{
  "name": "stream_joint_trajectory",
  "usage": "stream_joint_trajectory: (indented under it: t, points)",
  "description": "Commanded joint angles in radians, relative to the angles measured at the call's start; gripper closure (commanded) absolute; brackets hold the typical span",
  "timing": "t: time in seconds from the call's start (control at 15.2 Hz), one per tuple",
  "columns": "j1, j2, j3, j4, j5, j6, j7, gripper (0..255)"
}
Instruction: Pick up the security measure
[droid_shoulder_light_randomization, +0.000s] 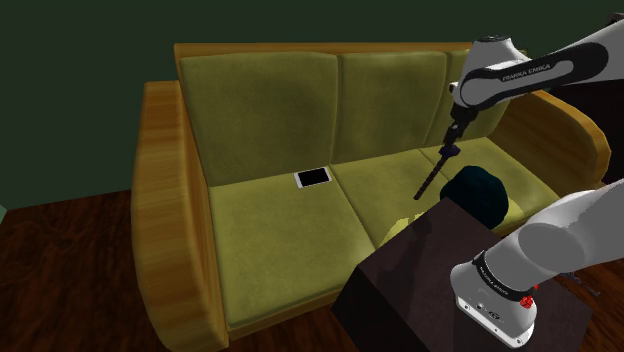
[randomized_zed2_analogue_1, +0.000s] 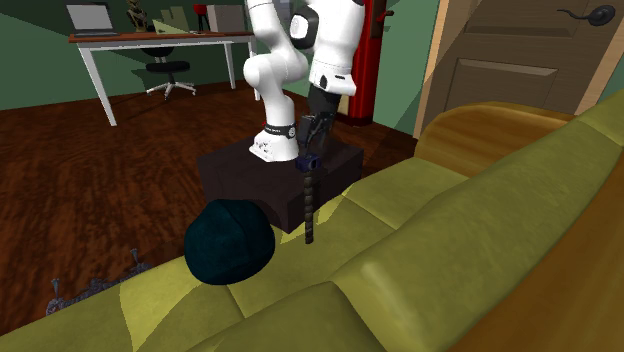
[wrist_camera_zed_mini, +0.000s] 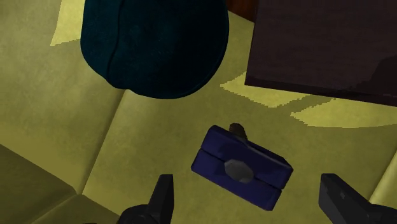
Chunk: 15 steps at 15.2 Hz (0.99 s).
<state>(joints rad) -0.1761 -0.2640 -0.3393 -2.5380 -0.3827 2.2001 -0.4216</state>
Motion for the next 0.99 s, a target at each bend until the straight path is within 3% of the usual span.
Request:
stream_joint_trajectory:
  t: [0.0, 0.46, 0.53, 0.92]
  points:
    - [-0.003, 0.032, -0.008, -0.004, -0.007, 0.039, 0.001, 0]
    - [-0.005, 0.093, -0.017, -0.032, -0.013, 0.127, 0.014, 0]
    - [-0.005, 0.093, -0.017, -0.033, -0.014, 0.128, 0.015, 255]
    - [-0.005, 0.093, -0.017, -0.033, -0.014, 0.128, 0.014, 255]
